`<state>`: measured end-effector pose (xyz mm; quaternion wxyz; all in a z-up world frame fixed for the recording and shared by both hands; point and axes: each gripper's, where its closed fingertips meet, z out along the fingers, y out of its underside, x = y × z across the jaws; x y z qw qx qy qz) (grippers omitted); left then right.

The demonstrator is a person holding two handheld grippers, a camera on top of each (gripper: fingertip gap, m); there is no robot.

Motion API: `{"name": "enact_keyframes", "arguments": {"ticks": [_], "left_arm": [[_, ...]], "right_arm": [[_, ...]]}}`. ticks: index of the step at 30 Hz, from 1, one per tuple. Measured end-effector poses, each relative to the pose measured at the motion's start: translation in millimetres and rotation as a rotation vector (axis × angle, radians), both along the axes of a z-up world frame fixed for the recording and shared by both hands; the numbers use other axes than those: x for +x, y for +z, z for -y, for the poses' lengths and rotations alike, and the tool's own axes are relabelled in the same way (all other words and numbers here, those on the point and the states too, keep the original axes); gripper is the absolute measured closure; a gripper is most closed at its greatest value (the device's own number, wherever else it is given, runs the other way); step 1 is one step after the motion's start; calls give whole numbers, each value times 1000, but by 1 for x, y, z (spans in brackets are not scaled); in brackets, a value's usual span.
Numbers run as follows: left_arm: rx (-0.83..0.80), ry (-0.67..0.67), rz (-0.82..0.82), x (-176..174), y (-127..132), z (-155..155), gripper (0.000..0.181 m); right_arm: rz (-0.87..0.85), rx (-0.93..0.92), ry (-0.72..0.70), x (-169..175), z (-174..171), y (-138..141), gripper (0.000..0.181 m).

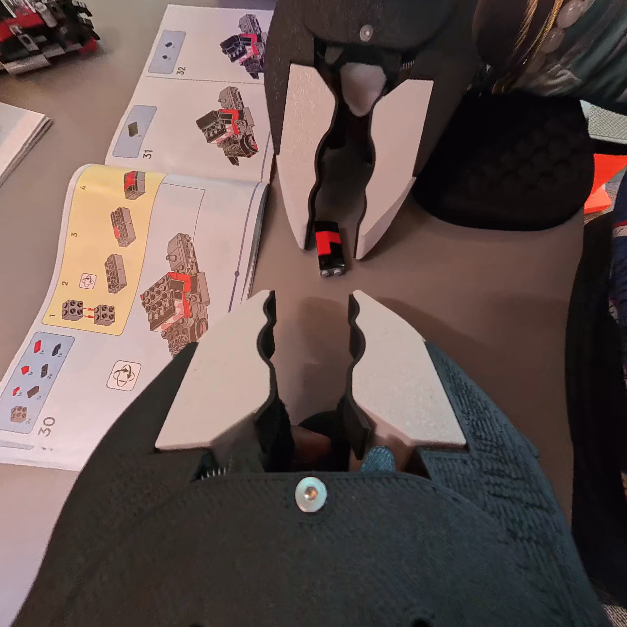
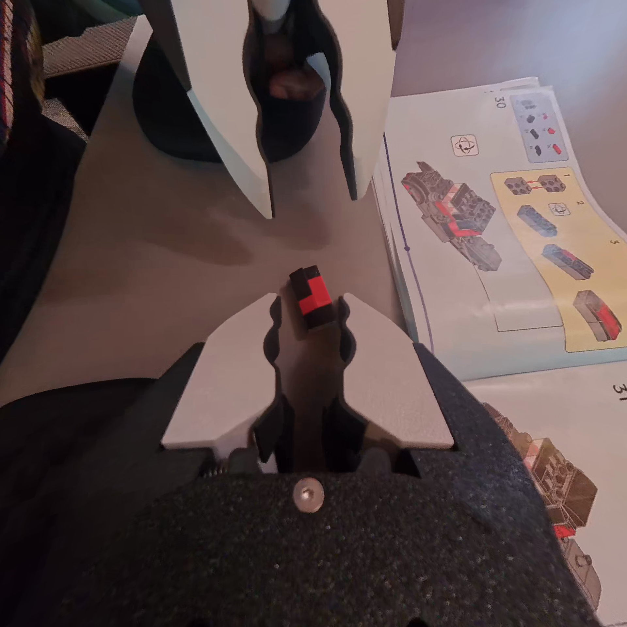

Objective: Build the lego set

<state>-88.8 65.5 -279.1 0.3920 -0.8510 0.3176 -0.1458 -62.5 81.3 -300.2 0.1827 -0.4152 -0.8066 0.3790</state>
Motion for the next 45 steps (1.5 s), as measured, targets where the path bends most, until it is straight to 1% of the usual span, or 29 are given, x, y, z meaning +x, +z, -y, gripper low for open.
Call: {"name": "enact_keyframes", "arguments": {"ticks": [4,16,27,37,45], "left_arm": [[-23,-5,-24,1,-5,0,140],[-50,-8,-35,0,-10,1,140],[-47,-20,-66,1,-13,2,145],[-73,-40,-90,2,-18,4,145],[-65,-29,-49,2,-15,4,148]], "right_arm": [[8,26,-42,0,-5,0,152],[11,44,-85,2,-5,1,158],[7,53,-76,3,-3,1,161],[-12,50,-66,2,-3,1,161],[-30,27,-65,2,-4,2,160]]}}
